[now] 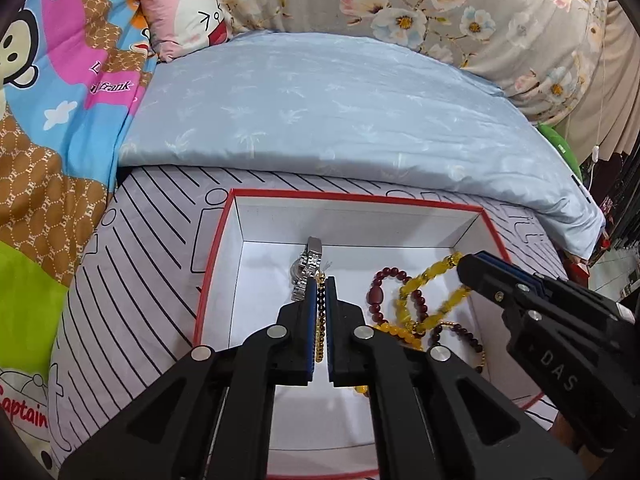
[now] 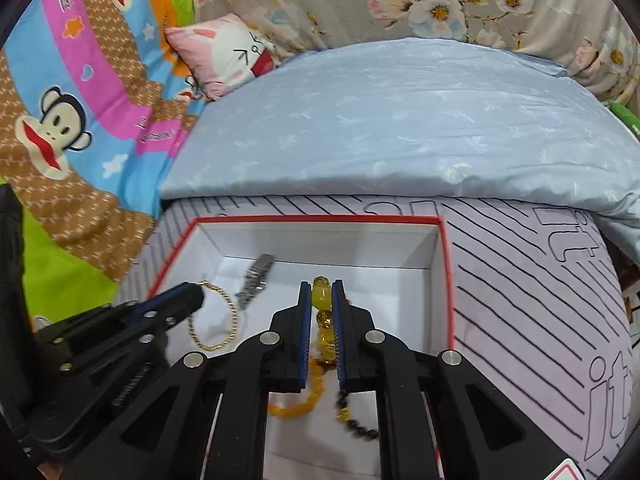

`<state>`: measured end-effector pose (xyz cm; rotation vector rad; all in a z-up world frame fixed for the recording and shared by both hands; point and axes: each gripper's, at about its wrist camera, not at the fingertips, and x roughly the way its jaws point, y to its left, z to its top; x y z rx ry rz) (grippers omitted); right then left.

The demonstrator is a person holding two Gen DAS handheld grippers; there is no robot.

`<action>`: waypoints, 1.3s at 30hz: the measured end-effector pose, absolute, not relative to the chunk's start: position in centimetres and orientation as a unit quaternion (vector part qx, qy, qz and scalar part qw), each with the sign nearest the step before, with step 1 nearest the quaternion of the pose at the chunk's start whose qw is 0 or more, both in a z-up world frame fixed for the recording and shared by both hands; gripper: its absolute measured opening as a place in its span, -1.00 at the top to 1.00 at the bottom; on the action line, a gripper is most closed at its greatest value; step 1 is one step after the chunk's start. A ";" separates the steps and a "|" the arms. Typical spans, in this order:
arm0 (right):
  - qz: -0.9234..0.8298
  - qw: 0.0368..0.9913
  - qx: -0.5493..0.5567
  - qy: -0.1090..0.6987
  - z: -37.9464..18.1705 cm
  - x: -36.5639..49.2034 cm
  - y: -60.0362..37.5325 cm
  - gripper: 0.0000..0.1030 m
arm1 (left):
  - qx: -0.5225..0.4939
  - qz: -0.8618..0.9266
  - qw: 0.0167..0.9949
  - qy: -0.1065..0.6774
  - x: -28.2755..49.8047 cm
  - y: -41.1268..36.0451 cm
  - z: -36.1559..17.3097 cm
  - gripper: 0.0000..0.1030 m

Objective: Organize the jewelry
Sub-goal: 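Carry both held bracelets over the red box, then open both tools to release the bracelets into the red box, then withdraw both open tools from the box toward the small gold charms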

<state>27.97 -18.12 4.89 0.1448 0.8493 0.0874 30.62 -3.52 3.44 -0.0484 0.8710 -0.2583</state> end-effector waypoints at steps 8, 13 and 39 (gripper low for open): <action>0.017 0.918 0.068 0.390 5.5 26.6 -19.6 0.48 | -0.024 -0.099 0.903 0.417 30.9 -3.2 3.0 0.45; 0.019 0.922 0.070 0.380 6.2 24.7 -19.5 0.42 | -0.022 -0.098 0.905 0.414 30.1 -3.2 3.5 0.43; 0.011 0.911 0.065 0.407 4.7 8.1 -18.6 0.38 | -0.033 -0.080 0.898 0.432 15.1 2.7 2.3 0.30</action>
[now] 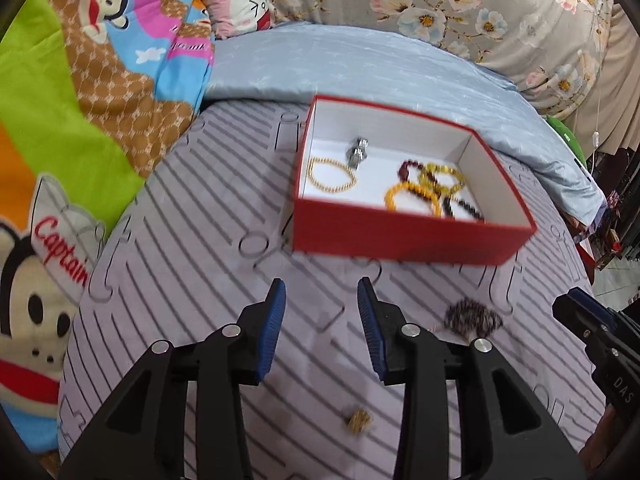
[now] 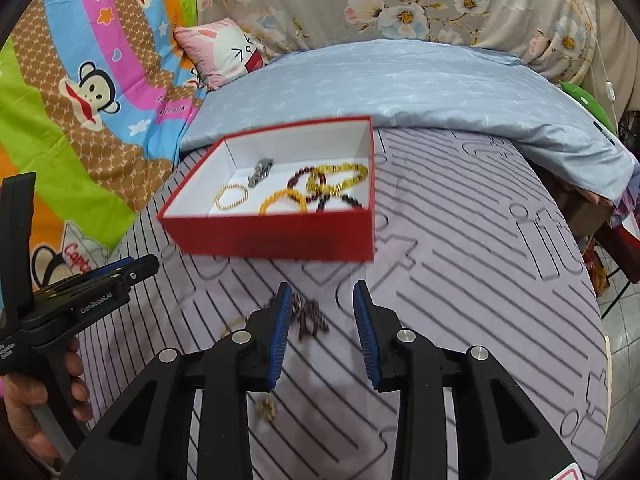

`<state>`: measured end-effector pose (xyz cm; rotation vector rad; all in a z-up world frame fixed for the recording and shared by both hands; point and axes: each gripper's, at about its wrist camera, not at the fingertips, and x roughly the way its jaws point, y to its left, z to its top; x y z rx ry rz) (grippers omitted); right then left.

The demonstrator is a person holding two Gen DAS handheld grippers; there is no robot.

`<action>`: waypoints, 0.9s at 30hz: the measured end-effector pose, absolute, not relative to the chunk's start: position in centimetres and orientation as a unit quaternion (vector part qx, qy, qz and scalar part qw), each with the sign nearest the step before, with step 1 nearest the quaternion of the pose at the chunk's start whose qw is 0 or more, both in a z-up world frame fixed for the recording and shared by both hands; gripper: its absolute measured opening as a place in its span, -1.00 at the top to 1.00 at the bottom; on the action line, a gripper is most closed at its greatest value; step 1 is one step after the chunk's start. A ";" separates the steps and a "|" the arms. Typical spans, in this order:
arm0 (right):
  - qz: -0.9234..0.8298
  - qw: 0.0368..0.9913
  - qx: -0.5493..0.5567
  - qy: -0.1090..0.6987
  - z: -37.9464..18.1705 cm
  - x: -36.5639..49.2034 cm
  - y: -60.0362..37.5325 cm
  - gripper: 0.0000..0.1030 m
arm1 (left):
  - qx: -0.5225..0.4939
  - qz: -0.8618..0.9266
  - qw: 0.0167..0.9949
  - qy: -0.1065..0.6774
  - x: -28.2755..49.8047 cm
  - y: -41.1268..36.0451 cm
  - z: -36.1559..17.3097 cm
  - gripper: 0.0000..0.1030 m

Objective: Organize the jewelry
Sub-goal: 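Withdraw both open tools from the box toward the small gold charms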

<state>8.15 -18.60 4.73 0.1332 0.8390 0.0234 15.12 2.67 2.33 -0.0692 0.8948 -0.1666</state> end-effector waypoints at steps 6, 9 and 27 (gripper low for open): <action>0.012 0.902 0.060 0.426 2.9 5.2 -17.8 0.38 | -0.025 -0.083 0.886 0.455 11.8 2.8 0.2 0.29; 0.016 0.897 0.058 0.439 1.9 4.0 -17.4 0.38 | -0.029 -0.087 0.881 0.465 10.3 2.8 -0.7 0.17; 0.031 0.883 0.061 0.464 -0.1 2.2 -16.3 0.38 | -0.032 -0.101 0.877 0.468 8.2 2.0 -2.1 0.12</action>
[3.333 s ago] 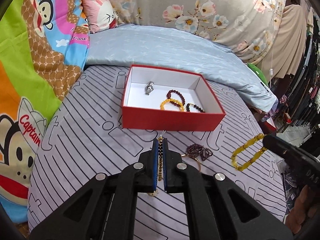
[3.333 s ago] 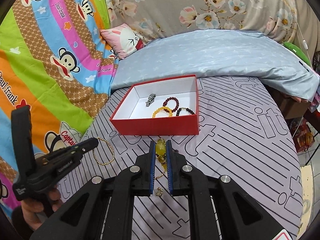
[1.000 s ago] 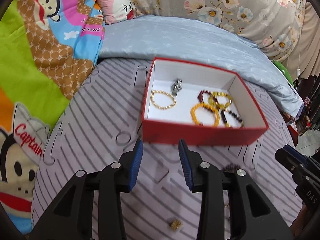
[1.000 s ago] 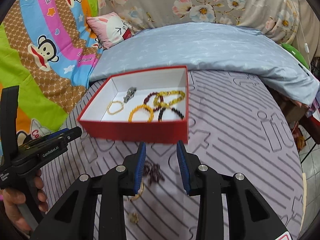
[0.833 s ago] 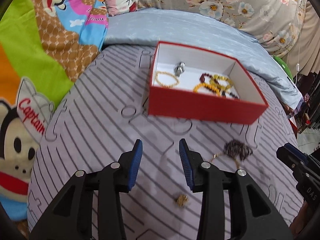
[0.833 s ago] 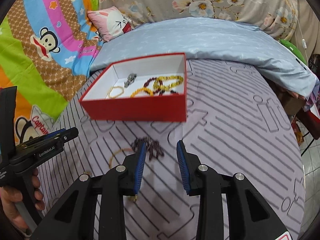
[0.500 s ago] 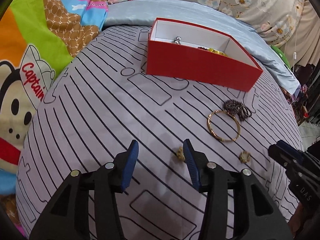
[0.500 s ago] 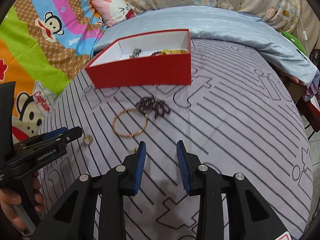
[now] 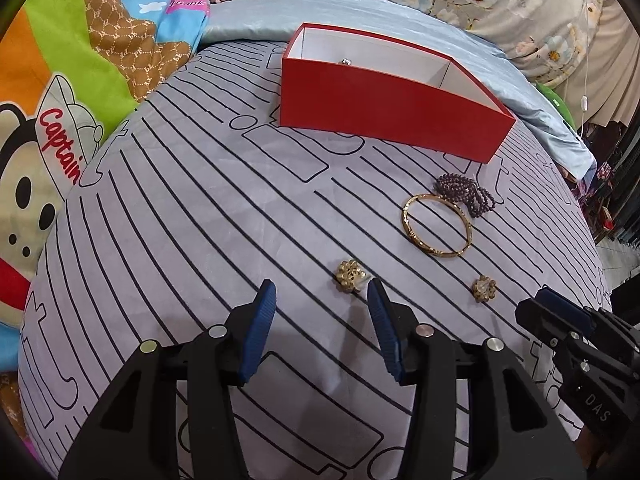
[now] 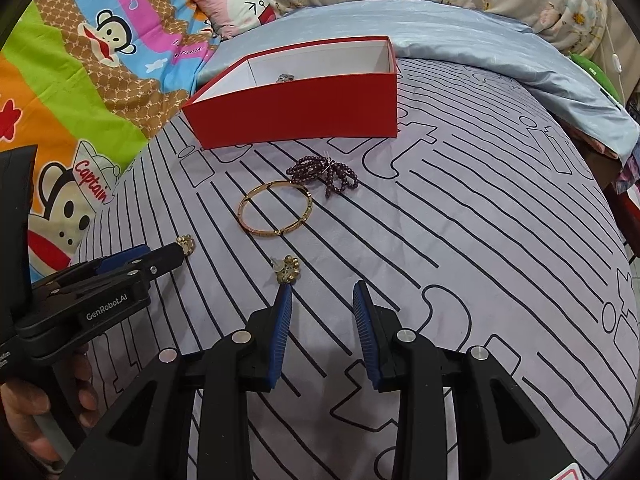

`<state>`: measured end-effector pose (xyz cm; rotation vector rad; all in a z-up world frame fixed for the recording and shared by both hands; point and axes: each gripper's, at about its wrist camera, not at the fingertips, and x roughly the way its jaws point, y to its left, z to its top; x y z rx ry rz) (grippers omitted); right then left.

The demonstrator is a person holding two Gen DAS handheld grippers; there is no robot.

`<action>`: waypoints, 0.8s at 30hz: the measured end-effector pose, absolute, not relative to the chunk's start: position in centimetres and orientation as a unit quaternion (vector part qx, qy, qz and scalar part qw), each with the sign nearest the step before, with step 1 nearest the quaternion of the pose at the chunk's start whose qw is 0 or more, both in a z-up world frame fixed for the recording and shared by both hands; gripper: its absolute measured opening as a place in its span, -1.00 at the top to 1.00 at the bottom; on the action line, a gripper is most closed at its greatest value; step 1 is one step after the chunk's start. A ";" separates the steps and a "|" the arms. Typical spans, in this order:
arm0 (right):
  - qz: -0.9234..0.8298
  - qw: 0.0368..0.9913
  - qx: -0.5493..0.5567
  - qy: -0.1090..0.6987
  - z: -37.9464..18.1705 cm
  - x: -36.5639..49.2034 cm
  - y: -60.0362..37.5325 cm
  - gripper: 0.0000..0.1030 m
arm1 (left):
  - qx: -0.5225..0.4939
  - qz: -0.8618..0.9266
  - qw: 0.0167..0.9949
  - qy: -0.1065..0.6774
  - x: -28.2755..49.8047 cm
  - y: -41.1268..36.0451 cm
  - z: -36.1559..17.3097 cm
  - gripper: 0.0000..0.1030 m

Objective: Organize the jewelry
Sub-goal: 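Withdraw both open tools from the box toward the small gold charms, then close the right tool on a gold charm while the left closes on another charm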

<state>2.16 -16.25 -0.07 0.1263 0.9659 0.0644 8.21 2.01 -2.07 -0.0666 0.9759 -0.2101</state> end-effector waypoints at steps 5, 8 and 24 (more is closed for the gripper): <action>0.027 0.885 0.065 0.461 0.2 2.3 -16.6 0.38 | -0.030 -0.103 0.878 0.467 8.7 1.7 -2.3 0.12; 0.028 0.883 0.065 0.463 0.2 2.3 -16.7 0.38 | -0.027 -0.103 0.879 0.465 8.8 1.5 -2.3 0.12; 0.057 0.873 0.057 0.481 -1.2 3.9 -14.6 0.38 | -0.018 -0.118 0.880 0.459 8.8 1.0 -2.4 0.44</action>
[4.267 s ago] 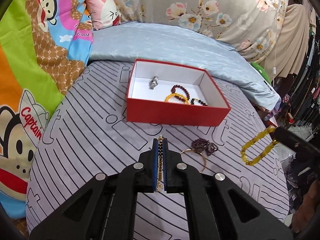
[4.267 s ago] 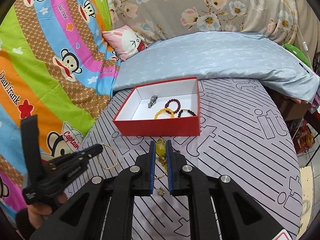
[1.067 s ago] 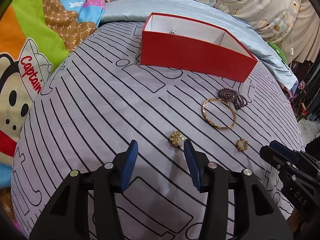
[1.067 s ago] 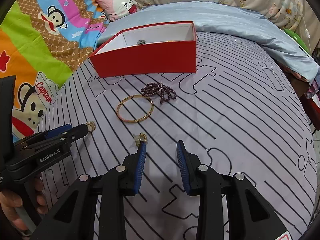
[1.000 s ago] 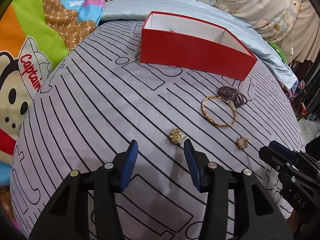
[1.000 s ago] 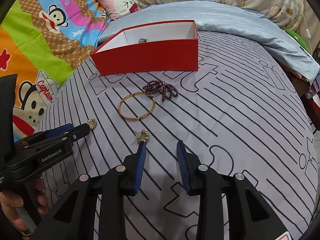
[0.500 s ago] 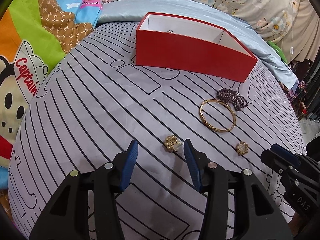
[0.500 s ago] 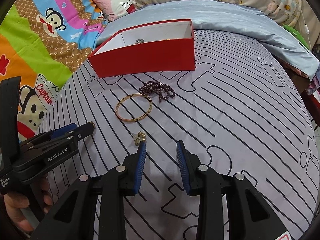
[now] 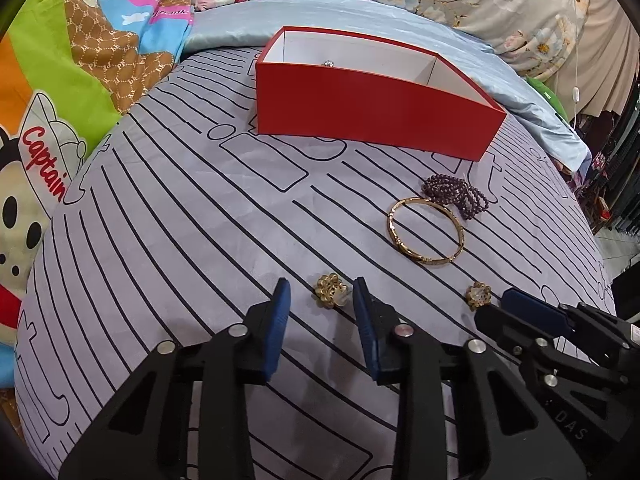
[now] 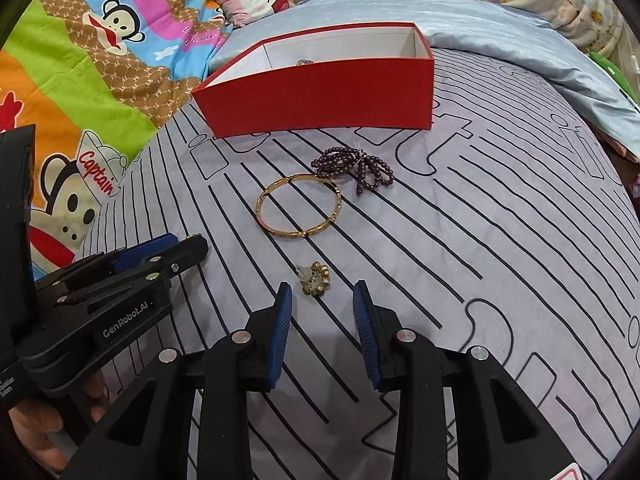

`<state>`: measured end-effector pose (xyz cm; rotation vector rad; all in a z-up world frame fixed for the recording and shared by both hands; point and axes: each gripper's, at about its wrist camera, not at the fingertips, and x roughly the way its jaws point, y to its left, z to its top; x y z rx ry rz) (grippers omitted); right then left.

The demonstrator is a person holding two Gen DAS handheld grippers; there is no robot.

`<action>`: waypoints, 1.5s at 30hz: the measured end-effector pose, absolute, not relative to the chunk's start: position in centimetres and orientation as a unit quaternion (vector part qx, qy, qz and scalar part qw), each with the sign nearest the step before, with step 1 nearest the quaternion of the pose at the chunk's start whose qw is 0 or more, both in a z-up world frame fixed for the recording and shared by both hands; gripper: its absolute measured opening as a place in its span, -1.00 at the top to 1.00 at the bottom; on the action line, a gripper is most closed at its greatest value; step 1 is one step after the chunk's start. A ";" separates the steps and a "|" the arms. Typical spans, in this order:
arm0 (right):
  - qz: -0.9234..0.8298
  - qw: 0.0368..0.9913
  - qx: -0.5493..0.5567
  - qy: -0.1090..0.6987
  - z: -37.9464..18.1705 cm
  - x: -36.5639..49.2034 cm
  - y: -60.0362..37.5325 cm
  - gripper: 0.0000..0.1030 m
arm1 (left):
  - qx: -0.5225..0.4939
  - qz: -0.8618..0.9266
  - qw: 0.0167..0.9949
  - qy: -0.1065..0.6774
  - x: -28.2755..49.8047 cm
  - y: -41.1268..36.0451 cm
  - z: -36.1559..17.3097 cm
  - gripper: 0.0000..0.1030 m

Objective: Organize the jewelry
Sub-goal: 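Close the right tool on a gold charm while the left closes on another charm, then carry both held gold charms up and into the red box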

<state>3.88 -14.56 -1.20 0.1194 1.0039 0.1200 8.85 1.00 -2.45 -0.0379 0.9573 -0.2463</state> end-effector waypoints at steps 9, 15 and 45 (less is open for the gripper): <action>0.064 0.873 0.044 0.481 -1.5 4.9 -13.7 0.69 | -0.030 -0.134 0.876 0.462 9.0 0.9 -2.5 0.67; 0.066 0.874 0.050 0.479 -1.3 4.6 -14.0 0.69 | -0.034 -0.136 0.875 0.463 9.1 1.0 -2.5 0.67; 0.066 0.909 0.081 0.403 5.7 4.8 -15.9 0.69 | -0.036 -0.149 0.896 0.416 9.8 0.2 4.3 0.68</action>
